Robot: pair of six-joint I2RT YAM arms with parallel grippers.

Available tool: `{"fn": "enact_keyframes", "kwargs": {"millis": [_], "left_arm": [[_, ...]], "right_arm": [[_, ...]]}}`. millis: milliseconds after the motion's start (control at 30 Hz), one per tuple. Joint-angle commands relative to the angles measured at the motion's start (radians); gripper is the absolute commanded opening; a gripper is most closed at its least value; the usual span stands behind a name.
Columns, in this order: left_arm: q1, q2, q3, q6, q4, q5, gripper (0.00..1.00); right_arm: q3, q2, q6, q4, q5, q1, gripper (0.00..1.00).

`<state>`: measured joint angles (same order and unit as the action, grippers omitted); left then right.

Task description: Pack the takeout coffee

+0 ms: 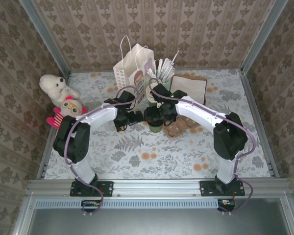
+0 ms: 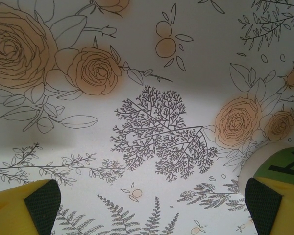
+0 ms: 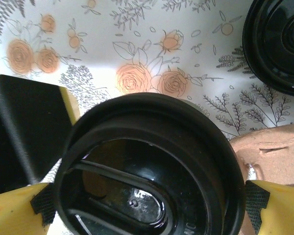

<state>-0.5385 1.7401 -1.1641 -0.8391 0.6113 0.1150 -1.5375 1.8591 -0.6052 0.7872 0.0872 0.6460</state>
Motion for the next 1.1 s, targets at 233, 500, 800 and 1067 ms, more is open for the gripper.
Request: {"fn": "enact_keyframes", "kwargs": {"millis": [233,500,800,1067], "left_arm": [[-0.011,0.026,-0.006,-0.014,-0.007,0.006,1.00],[-0.024,0.037,-0.038,-0.006,0.005,0.008,1.00],[-0.035,-0.050,-0.019,-0.026,-0.008,-0.080,1.00],[-0.033,-0.176,0.062,-0.049,-0.039,-0.200,1.00]], "right_arm": [[0.013,0.033,-0.012,0.011,-0.030,0.011,0.87],[0.080,0.011,-0.018,-0.071,0.014,0.011,0.80],[0.097,-0.095,0.055,-0.071,0.039,0.004,0.72],[0.175,-0.229,0.114,0.023,0.118,0.003,0.71]]}}
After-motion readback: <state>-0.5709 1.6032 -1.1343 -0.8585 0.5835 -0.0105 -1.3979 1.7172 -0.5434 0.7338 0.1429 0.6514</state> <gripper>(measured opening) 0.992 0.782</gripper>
